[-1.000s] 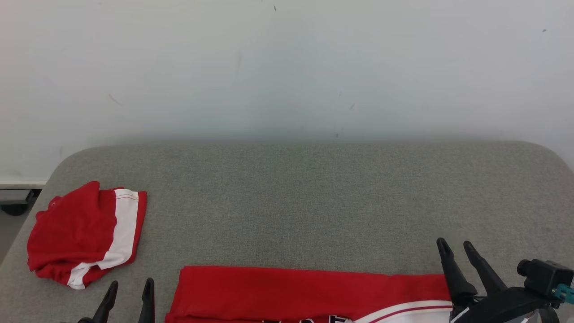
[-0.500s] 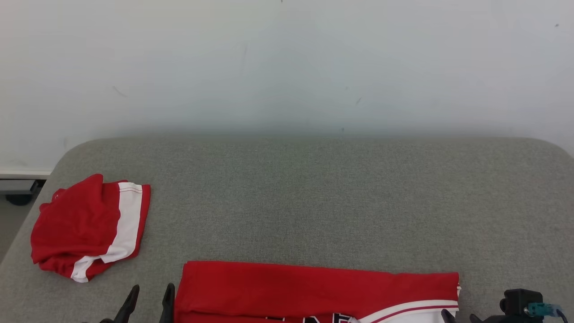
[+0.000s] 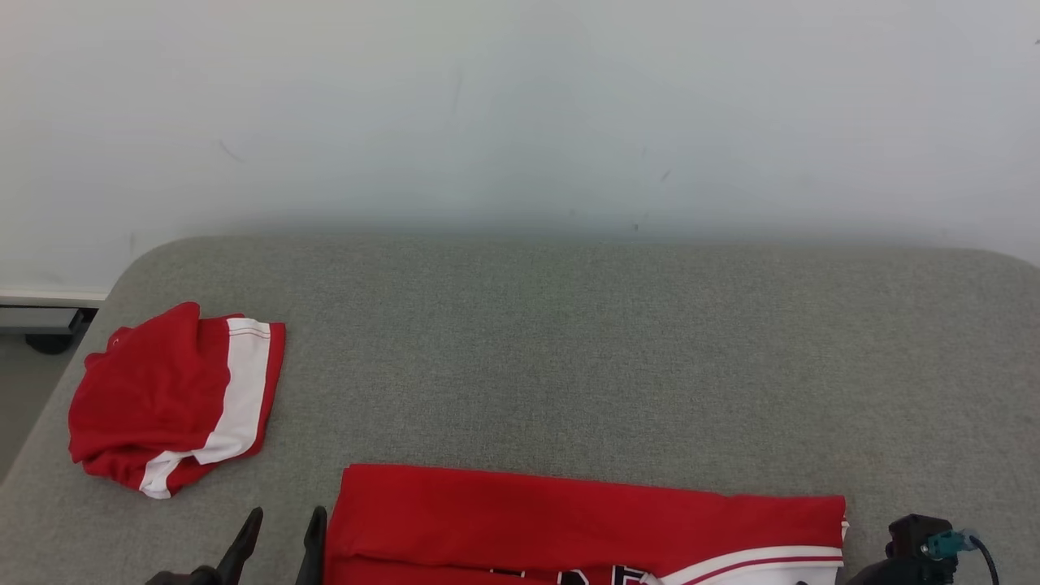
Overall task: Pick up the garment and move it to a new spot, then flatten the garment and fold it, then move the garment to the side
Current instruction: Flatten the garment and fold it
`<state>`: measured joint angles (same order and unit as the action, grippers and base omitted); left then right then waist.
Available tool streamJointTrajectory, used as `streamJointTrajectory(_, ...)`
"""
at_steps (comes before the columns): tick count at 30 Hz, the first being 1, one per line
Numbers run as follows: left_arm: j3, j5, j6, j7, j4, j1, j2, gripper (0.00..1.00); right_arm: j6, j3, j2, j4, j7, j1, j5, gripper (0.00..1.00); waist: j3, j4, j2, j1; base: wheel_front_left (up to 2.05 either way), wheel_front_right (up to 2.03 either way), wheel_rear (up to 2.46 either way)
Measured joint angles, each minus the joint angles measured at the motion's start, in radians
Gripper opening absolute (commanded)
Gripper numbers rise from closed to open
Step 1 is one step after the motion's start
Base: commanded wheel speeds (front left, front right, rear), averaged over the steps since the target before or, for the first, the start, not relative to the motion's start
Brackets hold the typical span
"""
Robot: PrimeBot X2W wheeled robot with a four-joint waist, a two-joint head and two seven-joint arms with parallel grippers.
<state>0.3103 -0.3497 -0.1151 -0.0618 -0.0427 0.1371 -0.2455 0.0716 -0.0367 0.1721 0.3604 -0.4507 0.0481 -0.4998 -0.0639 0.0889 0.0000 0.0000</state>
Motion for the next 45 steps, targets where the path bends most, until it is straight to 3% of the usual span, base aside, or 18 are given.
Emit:
streamJointTrajectory(8,-0.005,0.0,0.0,0.01,0.0,0.0,-0.004,1.0,0.009,0.012,-0.016,0.06,-0.035,-0.047,-0.015,1.0,0.008,0.012,0.0,0.0,0.0,0.0,0.0)
streamJointTrajectory(10,-0.004,0.0,0.0,0.014,0.0,0.0,-0.004,1.0,0.017,0.019,-0.02,0.073,-0.044,-0.057,-0.029,0.8,0.01,0.015,0.0,0.0,0.0,0.0,0.0)
streamJointTrajectory(11,-0.003,0.0,0.0,0.015,0.0,0.0,-0.004,1.0,0.018,0.024,-0.022,0.079,-0.051,-0.059,-0.032,0.49,0.011,0.016,-0.0001,0.0,0.0,0.0,0.0)
streamJointTrajectory(13,-0.002,0.0,0.0,0.018,0.001,0.0,-0.004,1.0,0.02,0.03,-0.022,0.086,-0.054,-0.06,-0.037,0.36,0.013,0.02,0.0,0.0,0.0,0.0,0.0)
streamJointTrajectory(15,-0.002,-0.001,0.001,0.018,0.002,-0.001,-0.004,1.0,0.021,0.035,-0.026,0.09,-0.062,-0.064,-0.042,0.08,0.013,0.023,0.0,0.0,0.0,0.0,0.0)
streamJointTrajectory(16,-0.003,-0.001,0.001,0.018,0.002,-0.001,-0.004,1.0,0.021,0.035,-0.029,0.091,-0.067,-0.068,-0.045,0.0,0.014,0.024,0.0,0.0,0.0,0.0,0.0)
streamJointTrajectory(27,-0.006,-0.003,0.001,0.018,0.014,-0.002,-0.005,1.0,0.025,0.073,-0.001,0.083,-0.095,-0.127,-0.07,0.0,0.01,0.026,0.0,0.0,0.0,0.0,0.0)
streamJointTrajectory(36,-0.011,-0.008,0.001,0.018,0.02,-0.002,-0.01,1.0,0.035,0.236,0.128,0.114,-0.114,-0.223,-0.134,0.0,0.002,0.011,0.0,0.0,0.0,0.0,0.0)
streamJointTrajectory(45,0.002,-0.009,0.012,0.019,0.023,-0.002,-0.009,1.0,0.052,0.34,0.282,0.154,-0.121,-0.263,-0.085,0.0,0.0,0.015,0.0,0.0,0.0,0.0,0.0)
